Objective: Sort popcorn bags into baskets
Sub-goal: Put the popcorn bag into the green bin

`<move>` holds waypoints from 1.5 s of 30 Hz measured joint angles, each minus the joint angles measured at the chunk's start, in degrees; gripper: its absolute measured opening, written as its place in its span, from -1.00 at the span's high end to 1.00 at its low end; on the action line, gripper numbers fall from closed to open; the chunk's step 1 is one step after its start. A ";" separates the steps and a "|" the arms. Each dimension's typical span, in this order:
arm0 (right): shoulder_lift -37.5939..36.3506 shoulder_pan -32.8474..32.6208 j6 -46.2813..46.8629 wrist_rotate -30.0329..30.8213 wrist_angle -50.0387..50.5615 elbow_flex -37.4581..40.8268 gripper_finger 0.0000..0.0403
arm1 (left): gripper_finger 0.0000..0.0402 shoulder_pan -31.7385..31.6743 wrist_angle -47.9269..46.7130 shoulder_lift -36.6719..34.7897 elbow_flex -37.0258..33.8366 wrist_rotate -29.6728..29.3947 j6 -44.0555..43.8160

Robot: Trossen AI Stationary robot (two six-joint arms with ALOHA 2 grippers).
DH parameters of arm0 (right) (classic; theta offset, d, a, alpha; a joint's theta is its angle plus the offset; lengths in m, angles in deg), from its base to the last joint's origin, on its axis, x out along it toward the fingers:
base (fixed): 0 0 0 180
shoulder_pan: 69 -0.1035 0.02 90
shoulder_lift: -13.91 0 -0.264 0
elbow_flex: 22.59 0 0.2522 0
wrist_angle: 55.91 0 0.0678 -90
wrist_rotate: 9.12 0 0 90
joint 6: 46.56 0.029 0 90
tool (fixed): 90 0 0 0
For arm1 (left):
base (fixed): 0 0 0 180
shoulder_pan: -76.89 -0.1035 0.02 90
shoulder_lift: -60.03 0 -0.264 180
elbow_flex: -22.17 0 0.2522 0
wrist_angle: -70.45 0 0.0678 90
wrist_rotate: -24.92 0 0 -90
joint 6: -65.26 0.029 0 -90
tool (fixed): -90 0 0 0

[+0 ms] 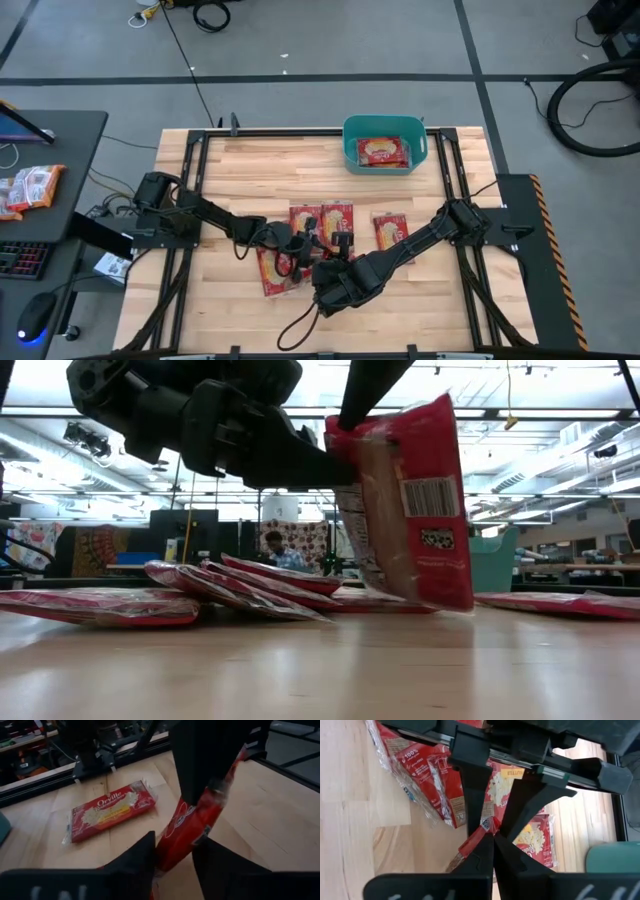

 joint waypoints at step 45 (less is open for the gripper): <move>-12.87 -8.26 34.17 0.06 11.06 16.17 0.05 | 0.86 0.00 -9.93 -8.15 -0.11 -4.15 -4.55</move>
